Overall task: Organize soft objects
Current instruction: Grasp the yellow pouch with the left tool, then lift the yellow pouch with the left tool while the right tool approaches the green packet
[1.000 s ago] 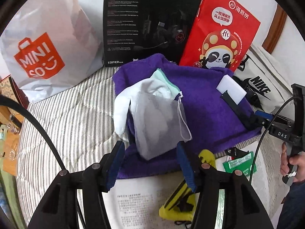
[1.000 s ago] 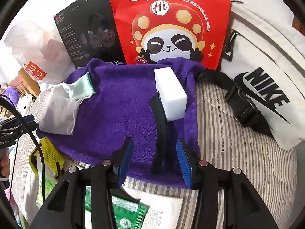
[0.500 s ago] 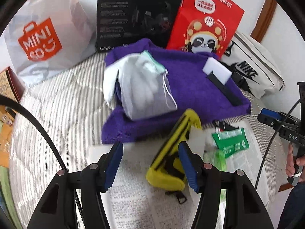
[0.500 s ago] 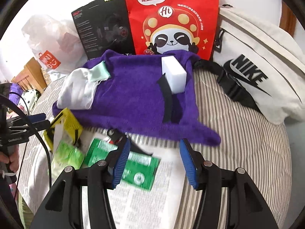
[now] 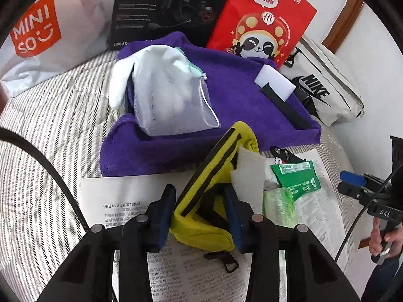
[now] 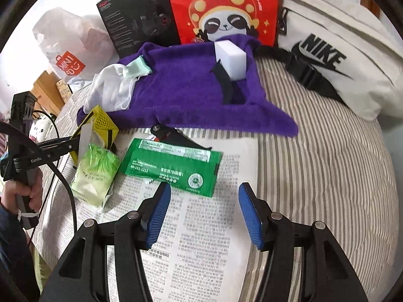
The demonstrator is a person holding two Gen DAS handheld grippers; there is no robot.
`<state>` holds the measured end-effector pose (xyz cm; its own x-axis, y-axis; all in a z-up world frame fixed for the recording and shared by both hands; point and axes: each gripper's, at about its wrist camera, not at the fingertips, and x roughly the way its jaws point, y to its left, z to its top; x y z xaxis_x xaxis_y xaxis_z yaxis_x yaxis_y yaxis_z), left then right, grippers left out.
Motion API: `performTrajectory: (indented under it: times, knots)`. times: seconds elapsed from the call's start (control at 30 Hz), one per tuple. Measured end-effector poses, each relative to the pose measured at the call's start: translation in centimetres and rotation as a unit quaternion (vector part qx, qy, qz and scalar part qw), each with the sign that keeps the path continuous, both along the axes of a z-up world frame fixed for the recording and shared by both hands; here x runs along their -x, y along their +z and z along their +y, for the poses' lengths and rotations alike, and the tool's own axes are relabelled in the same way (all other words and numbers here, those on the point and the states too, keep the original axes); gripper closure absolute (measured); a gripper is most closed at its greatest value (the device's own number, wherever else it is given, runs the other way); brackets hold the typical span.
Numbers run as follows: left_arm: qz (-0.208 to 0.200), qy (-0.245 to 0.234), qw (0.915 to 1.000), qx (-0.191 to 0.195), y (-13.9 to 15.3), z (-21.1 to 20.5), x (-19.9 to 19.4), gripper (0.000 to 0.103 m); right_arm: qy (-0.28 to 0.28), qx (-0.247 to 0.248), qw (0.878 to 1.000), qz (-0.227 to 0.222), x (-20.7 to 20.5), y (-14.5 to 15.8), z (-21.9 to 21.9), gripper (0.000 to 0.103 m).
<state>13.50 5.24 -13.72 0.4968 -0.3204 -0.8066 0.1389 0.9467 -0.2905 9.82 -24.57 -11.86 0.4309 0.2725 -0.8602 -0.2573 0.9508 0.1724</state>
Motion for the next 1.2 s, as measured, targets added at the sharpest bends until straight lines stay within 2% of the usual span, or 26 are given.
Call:
performTrajectory:
  times: [0.2, 0.5, 0.73, 1.0, 1.2]
  knots:
    - [-0.023, 0.008, 0.9997, 0.001, -0.2, 0.0, 0.7, 0.068, 0.002, -0.008, 1.0, 0.002, -0.1, -0.2, 0.3, 0.047]
    - [-0.042, 0.039, 0.9972, 0.049, -1.0, 1.0, 1.4, 0.069, 0.014, -0.011, 1.0, 0.009, -0.2, -0.7, 1.2, 0.047]
    - [-0.005, 0.031, 0.999, 0.031, -1.0, 0.5, 0.5, 0.068, 0.012, -0.016, 1.0, 0.011, -0.4, -0.7, 1.3, 0.047]
    - [-0.026, 0.023, 0.9993, 0.012, -0.4, 0.1, 1.1, 0.072, 0.01, -0.021, 1.0, 0.014, -0.4, -0.9, 1.4, 0.047]
    - [-0.036, 0.035, 0.9987, 0.002, 1.4, 1.1, 2.5, 0.072, 0.013, -0.024, 1.0, 0.015, -0.3, -1.1, 1.6, 0.047]
